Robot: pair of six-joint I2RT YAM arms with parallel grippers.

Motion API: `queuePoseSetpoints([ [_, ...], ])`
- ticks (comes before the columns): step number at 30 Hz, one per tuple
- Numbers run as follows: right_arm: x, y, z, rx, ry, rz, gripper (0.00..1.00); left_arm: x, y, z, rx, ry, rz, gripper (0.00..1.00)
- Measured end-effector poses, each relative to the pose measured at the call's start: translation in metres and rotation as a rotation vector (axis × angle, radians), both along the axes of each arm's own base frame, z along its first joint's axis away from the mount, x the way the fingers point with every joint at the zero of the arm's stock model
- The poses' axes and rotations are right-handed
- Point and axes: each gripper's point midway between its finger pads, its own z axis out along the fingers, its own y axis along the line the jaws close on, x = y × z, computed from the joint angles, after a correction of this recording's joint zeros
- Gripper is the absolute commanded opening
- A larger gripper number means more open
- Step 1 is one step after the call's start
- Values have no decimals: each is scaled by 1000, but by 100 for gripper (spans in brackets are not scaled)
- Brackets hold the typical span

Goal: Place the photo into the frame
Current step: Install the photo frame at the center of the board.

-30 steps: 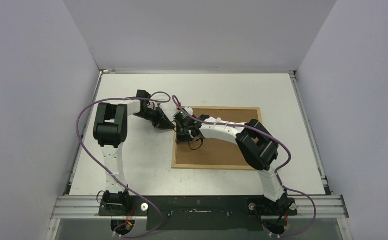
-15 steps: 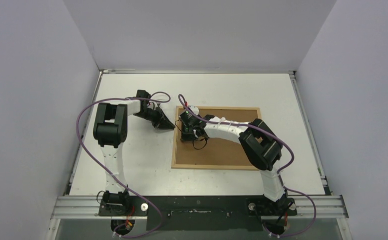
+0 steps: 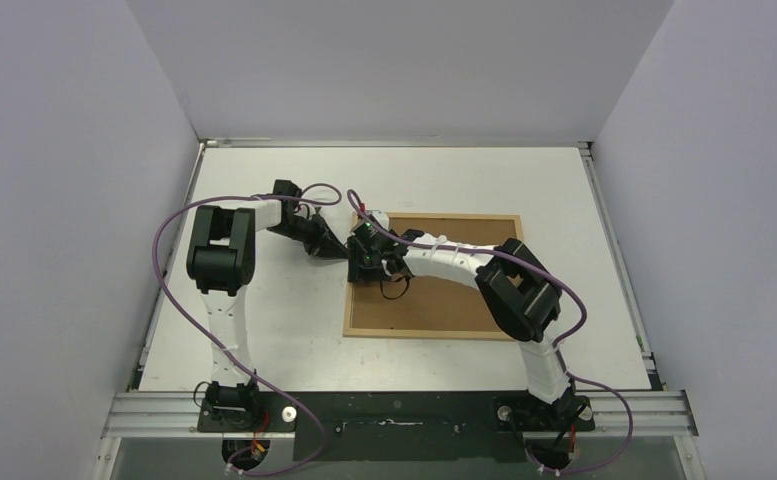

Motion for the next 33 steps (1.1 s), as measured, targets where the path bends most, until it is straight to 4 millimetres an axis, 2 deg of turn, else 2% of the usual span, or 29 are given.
queuePoseSetpoints([
  [3, 0, -2, -1, -25, -14, 9, 42, 0, 0, 0, 0, 0, 0, 2],
  [10, -1, -2, -4, -78, -42, 33, 43, 0, 0, 0, -1, 0, -1, 2],
  [22, -2, -7, -10, -133, -82, 56, 34, 0, 0, 0, -3, -2, -4, 3],
  [29, -2, -9, -10, -142, -89, 67, 34, 0, 0, 0, -4, -2, -5, 3],
  [33, -3, -8, -10, -145, -93, 76, 38, 0, 0, 0, -4, -3, -5, 3],
])
